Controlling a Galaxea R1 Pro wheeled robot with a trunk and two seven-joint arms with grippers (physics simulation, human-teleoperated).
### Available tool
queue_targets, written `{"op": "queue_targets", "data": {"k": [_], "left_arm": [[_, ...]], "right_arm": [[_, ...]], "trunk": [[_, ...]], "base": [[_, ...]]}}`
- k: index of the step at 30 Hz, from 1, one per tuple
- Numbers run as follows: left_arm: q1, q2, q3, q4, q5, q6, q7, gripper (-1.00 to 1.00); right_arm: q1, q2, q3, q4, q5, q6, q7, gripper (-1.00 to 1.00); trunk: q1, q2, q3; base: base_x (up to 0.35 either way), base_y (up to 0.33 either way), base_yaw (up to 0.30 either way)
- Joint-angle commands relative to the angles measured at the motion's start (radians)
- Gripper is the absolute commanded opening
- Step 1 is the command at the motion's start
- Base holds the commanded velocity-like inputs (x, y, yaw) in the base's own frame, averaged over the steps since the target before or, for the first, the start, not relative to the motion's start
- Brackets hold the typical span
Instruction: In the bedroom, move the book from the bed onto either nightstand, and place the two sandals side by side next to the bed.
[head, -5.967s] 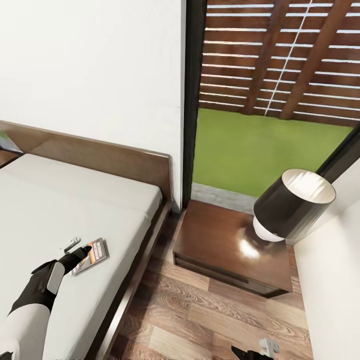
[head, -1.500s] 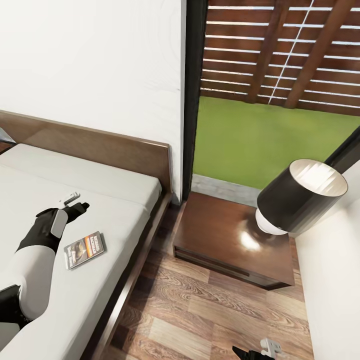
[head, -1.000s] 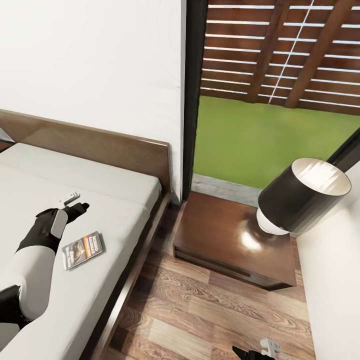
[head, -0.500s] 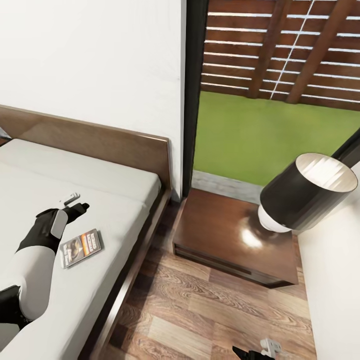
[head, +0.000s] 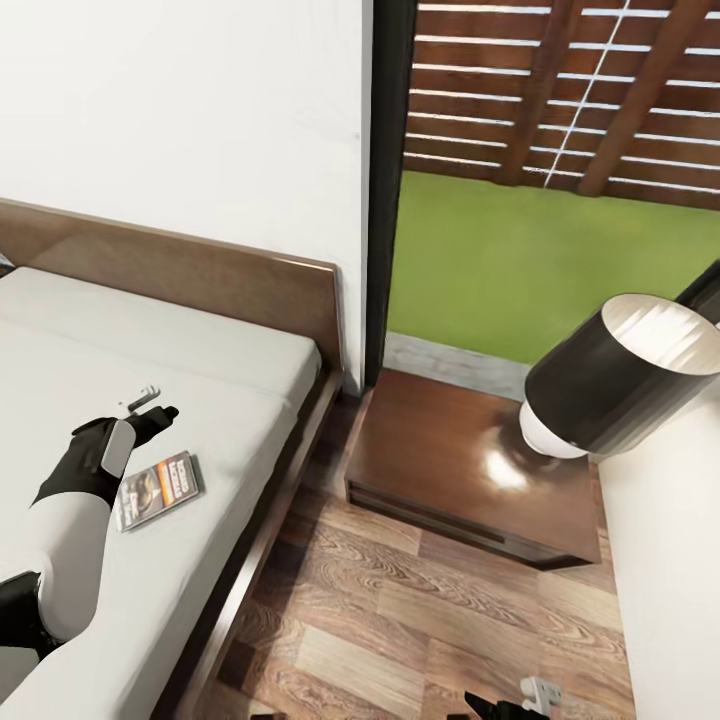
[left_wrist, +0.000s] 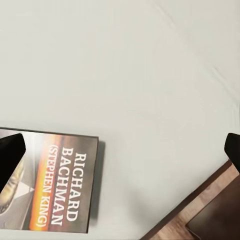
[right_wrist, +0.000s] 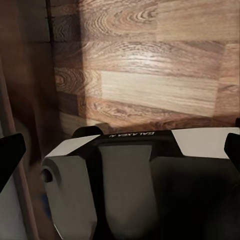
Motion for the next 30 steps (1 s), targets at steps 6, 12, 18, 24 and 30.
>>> {"op": "queue_targets", "data": {"k": [6,12,18,24,30], "left_arm": [[0.0,0.0,0.0,-0.001,0.011,0.005,0.007,1.0],[0.0,0.0,0.0,-0.001,0.011,0.004,0.007,1.0],[0.001,0.0,0.0,-0.001,0.011,0.004,0.007,1.0],[0.001,0.0,0.0,-0.001,0.011,0.004,0.007,1.0],[0.001,0.0,0.0,-0.001,0.011,0.004,0.007,1.0]], "right_arm": [[-0.001,-0.001,0.001,0.002,-0.003,-0.002,0.003,1.0],[-0.001,-0.001,0.001,0.002,-0.003,-0.002,0.003,1.0],[-0.001,-0.001,0.001,0.002,-0.003,-0.002,0.003,1.0],[-0.001,-0.001,0.001,0.002,-0.003,-0.002,0.003,1.0],[-0.001,-0.001,0.001,0.002,-0.003,-0.002,0.003,1.0]], "trunk": [[0.019,-0.036,-0.025],[0.019,-0.036,-0.027],[0.019,-0.036,-0.027],[0.019,-0.036,-0.027],[0.019,-0.036,-0.027]], "base": [[0.0,0.0,0.0],[0.0,0.0,0.0],[0.129,0.071,0.0],[0.029,0.016,0.0],[0.121,0.001,0.0]]}}
